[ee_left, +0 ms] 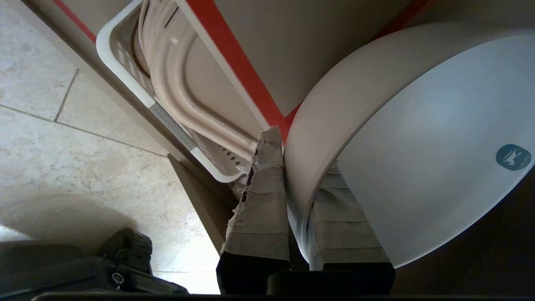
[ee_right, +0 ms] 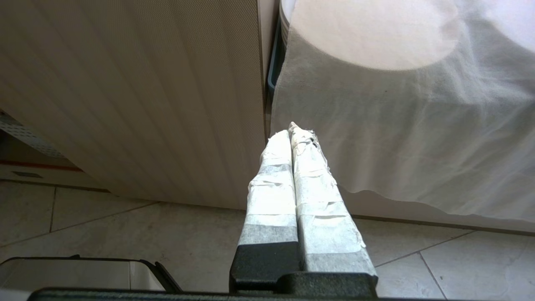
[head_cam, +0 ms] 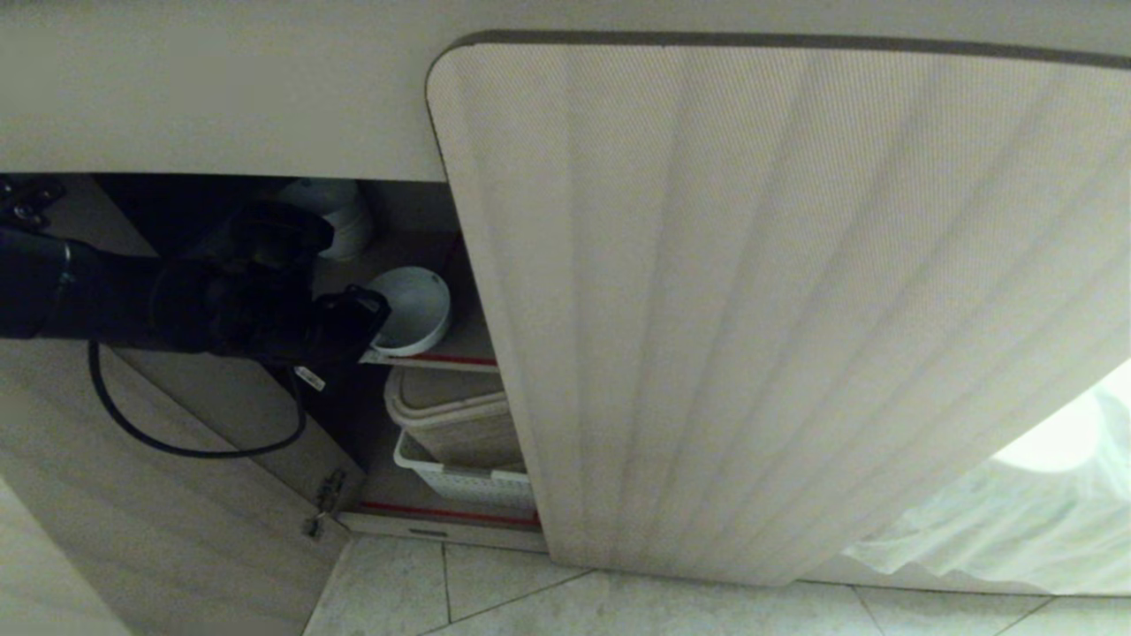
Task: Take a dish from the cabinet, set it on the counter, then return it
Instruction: Put it back into the cabinet
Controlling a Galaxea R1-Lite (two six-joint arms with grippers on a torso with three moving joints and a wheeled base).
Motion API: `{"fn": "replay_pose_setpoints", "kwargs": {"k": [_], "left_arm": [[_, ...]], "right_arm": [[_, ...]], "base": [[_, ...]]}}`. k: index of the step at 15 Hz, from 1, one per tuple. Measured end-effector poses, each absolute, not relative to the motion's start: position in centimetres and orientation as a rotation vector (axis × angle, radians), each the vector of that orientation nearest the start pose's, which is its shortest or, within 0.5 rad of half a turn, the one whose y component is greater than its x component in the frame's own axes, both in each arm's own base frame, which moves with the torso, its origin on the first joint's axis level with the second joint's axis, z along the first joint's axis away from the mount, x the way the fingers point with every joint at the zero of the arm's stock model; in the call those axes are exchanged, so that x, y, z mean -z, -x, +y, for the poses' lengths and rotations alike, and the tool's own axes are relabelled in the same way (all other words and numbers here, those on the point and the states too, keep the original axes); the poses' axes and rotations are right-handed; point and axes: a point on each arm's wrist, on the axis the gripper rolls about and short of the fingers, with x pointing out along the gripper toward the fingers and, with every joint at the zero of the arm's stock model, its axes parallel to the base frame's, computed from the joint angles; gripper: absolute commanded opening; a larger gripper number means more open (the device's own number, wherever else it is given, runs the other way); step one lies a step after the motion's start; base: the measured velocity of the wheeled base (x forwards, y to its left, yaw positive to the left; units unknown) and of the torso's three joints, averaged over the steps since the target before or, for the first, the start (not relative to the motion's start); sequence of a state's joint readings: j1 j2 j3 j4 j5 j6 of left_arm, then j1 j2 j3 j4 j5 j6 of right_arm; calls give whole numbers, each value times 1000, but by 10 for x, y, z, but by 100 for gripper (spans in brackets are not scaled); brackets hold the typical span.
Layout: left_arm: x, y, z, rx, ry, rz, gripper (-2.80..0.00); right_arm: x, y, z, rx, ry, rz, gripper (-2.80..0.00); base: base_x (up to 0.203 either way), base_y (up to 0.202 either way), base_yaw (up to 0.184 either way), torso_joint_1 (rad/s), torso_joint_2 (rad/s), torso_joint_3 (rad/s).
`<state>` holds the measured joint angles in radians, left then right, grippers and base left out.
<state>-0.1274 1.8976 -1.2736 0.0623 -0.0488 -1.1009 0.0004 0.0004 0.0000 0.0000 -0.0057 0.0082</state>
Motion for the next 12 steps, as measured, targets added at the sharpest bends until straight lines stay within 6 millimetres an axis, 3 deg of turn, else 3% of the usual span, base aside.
{"fn": "replay_pose_setpoints", "kwargs": {"k": [12], "left_arm": [[-178,-375,-50,-208,1030,702,-280]], "right_arm": [[-76,23,0,5,-8,0,-280]], "base": [[0,0,0,0,0,0]]}}
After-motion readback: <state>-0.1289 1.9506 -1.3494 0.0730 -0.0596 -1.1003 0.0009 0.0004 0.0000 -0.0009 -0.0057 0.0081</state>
